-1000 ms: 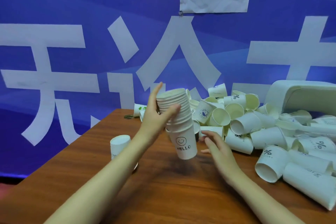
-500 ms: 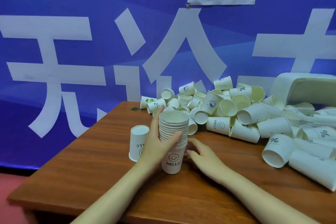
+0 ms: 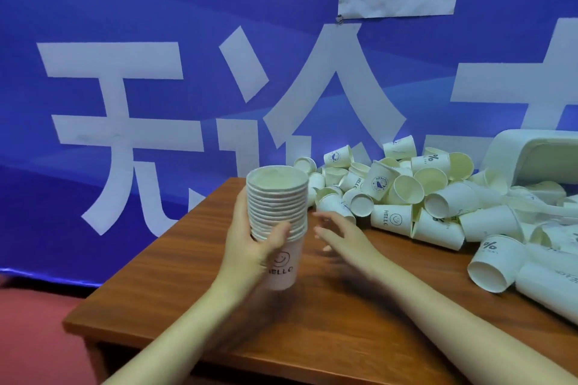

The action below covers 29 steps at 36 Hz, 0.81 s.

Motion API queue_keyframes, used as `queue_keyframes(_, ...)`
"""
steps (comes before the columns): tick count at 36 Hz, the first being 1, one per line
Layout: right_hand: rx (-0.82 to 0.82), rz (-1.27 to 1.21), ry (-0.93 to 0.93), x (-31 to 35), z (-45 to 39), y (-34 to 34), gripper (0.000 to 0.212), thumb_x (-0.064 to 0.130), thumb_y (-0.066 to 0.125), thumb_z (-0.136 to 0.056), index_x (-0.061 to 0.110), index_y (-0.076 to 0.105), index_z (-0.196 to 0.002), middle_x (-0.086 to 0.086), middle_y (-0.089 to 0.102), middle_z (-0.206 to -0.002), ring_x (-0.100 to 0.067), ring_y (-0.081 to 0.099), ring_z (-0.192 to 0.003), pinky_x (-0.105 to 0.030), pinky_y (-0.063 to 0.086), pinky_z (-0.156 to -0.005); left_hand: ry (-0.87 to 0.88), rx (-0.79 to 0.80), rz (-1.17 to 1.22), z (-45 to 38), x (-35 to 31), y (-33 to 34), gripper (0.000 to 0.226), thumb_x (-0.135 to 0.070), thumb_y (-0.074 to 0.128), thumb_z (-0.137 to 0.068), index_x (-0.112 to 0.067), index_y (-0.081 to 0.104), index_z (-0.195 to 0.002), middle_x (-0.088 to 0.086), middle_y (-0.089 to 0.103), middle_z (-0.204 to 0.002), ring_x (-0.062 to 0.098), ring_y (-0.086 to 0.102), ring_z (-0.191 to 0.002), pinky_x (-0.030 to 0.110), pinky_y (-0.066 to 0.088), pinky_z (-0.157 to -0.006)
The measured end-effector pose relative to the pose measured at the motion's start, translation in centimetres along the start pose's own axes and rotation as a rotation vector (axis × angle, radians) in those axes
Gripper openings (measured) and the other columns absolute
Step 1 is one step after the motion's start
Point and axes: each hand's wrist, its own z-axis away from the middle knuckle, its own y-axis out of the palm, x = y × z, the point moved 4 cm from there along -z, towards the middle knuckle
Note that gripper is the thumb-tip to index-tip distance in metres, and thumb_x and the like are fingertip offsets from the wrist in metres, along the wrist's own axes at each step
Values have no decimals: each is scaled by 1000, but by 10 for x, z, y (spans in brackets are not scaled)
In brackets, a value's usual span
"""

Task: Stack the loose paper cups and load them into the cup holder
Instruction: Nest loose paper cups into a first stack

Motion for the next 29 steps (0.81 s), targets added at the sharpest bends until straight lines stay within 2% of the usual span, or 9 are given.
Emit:
queue_keyframes(3,40,183,-172,34,-20,24,43,36,64,-91,32,51,-132,12,56,-127,-3,53,-115,-28,42,-105,-16,-54,-50,-7,-6,-26,71,-51,66,-68,-29,43,-131,-15,63,-116,4,62,-107,17,50,-82)
queue_keyframes(6,137,252,-261,57,-38,51,64,57,62,-82,41,40,-140,9,50,-139,-8,49,-126,-41,42,-107,-46,-56,-100,-9,-3,-42,89,-53,64,-70,-28,26,-147,-20,57,-126,0,58,-115,16,50,-89)
queue_keyframes(9,275,307,-282,65,-45,77,45,48,62,-85,46,48,-128,12,54,-136,-8,49,-128,-43,44,-106,-54,-27,-183,-8,1,-49,94,-55,62,-72,-34,16,-151,-39,51,-123,-7,53,-117,10,47,-88)
queue_keyframes(12,326,459,-226,57,-45,86,20,42,58,-86,45,56,-106,14,64,-110,-8,60,-103,-43,50,-96,-59,-6,-247,-5,3,-49,88,-58,61,-72,-44,17,-147,-48,45,-121,-13,49,-117,6,45,-86)
queue_keyframes(17,143,497,-143,39,-39,49,47,60,57,-82,31,51,-119,10,63,-113,-13,60,-102,-33,48,-85,-94,24,-272,-2,17,-43,82,-58,64,-71,-51,22,-142,-28,46,-136,-4,49,-123,20,43,-97)
queue_keyframes(20,-117,253,16,24,-38,-2,27,49,61,-89,25,52,-96,4,60,-97,-16,58,-87,-29,45,-72,-120,69,-269,-7,25,-27,82,-58,63,-70,-48,24,-141,-41,47,-126,-12,50,-117,8,42,-89)
queue_keyframes(24,-319,-412,131,0,-35,-67,34,30,63,-93,1,56,-107,-16,61,-94,-24,62,-72,-22,51,-51,-168,152,-244,-19,42,7,83,-57,63,-70,-44,26,-143,-42,50,-123,-11,52,-115,7,42,-87)
queue_keyframes(26,-362,-679,120,-8,-27,-90,34,20,61,-94,-8,56,-114,-18,64,-95,-27,67,-77,-28,57,-62,-185,189,-226,-27,53,29,87,-58,63,-70,-37,27,-147,-34,50,-129,-11,51,-117,11,41,-92)
queue_keyframes(29,-353,-915,48,-13,-12,-113,20,15,57,-94,-1,60,-105,-17,65,-103,-26,66,-93,-34,59,-80,-195,264,-190,-38,66,70,89,-58,61,-70,-35,24,-148,-25,49,-133,-15,49,-117,3,39,-88)
